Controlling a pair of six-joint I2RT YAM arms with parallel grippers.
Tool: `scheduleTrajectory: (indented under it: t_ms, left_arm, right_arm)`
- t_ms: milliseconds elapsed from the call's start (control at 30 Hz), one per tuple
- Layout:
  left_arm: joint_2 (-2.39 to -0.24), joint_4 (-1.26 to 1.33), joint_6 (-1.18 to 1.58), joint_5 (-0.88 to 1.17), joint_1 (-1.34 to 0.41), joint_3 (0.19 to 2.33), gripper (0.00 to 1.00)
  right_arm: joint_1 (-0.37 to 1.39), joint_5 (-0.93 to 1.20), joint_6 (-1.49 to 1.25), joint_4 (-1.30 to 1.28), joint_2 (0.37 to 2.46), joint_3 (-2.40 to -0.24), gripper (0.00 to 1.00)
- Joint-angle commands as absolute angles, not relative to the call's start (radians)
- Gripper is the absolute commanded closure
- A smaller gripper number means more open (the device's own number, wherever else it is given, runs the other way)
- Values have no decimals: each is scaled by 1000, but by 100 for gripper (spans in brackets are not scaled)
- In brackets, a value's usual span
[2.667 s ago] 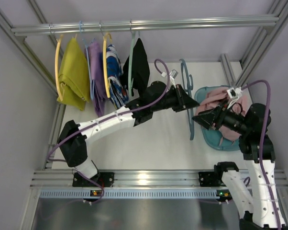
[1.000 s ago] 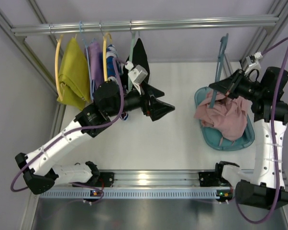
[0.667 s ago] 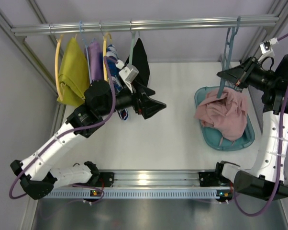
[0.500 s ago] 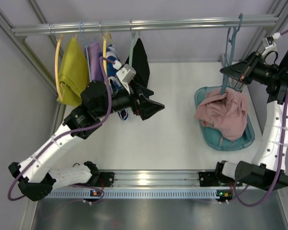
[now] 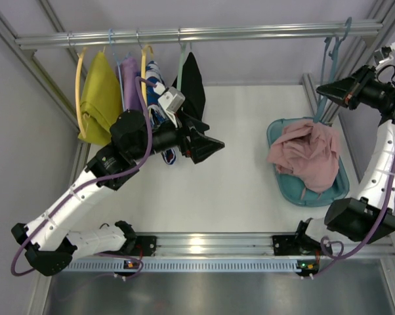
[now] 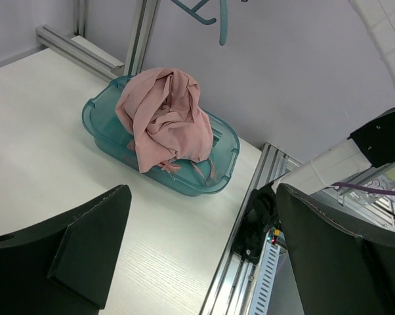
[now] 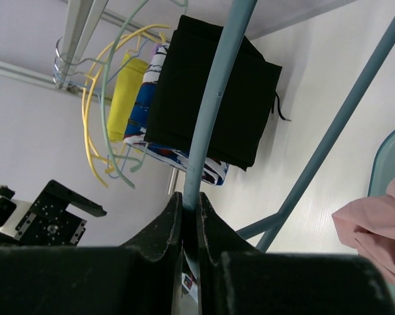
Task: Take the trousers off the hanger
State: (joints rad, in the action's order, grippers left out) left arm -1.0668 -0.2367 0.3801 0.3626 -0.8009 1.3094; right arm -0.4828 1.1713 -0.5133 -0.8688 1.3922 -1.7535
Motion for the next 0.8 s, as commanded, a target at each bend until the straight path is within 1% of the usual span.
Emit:
scheduleTrajectory:
  t_ms: [0, 300, 500, 600, 700, 767]
  left_arm:
    - [-1042, -209, 393, 379, -795, 1324, 2]
    - [-1045, -204, 399, 377, -792, 1313, 1]
    - [-1042, -192, 403, 379, -790, 1296, 1]
    - [-1039, -187, 408, 388, -790, 1292, 2]
    - [-1040, -187, 408, 388, -790, 1290, 1]
    - [-1042, -187, 410, 391, -790, 1293, 2]
  right_arm:
    - [-505, 1226, -520, -890, 1436, -1830, 100]
    - [-535, 1252, -669, -824, 1479, -1790, 100]
    - [-537, 1247, -650, -819, 1488, -1790, 100]
    - [-534, 1259, -608, -746, 1464, -1833, 100]
    - [-534, 1292, -643, -663, 1427, -1816, 100]
    - [-538, 1290, -661, -656, 1420, -1809, 100]
